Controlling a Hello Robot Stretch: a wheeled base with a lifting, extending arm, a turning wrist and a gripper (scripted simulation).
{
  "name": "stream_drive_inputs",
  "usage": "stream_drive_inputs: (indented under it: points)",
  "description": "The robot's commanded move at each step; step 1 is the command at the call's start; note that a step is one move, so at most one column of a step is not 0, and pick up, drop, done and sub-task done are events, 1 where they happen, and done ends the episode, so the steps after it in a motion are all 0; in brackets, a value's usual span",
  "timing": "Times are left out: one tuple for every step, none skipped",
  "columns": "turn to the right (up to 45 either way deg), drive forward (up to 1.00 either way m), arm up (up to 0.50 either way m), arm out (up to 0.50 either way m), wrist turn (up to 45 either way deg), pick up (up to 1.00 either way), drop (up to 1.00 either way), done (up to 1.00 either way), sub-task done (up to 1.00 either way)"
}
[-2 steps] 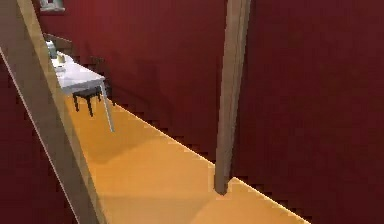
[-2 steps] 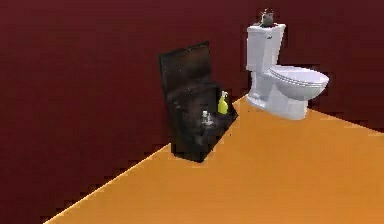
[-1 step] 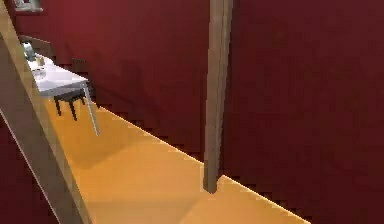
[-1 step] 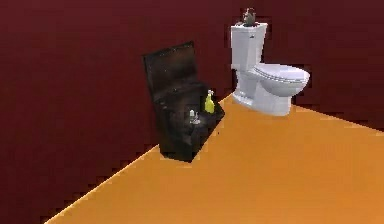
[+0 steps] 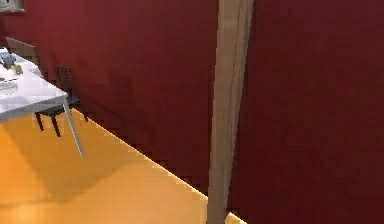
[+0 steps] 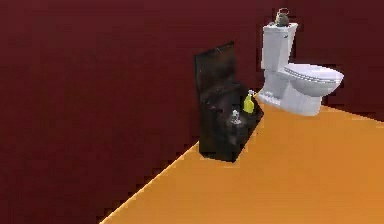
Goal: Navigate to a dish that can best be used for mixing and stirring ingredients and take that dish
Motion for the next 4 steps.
stream_drive_inputs:
  points:
    - [0.0,0.40,0.00,0.00,0.0,0.00,0.00,0.00,0.00]
    - [-45.0,0.00,0.00,0.00,0.0,0.00,0.00,0.00,0.00]
    - [-12.0,0.00,0.00,0.00,0.0,0.00,0.00,0.00,0.00]
    - [0.0,1.00,0.00,0.00,0.0,0.00,0.00,0.00,0.00]
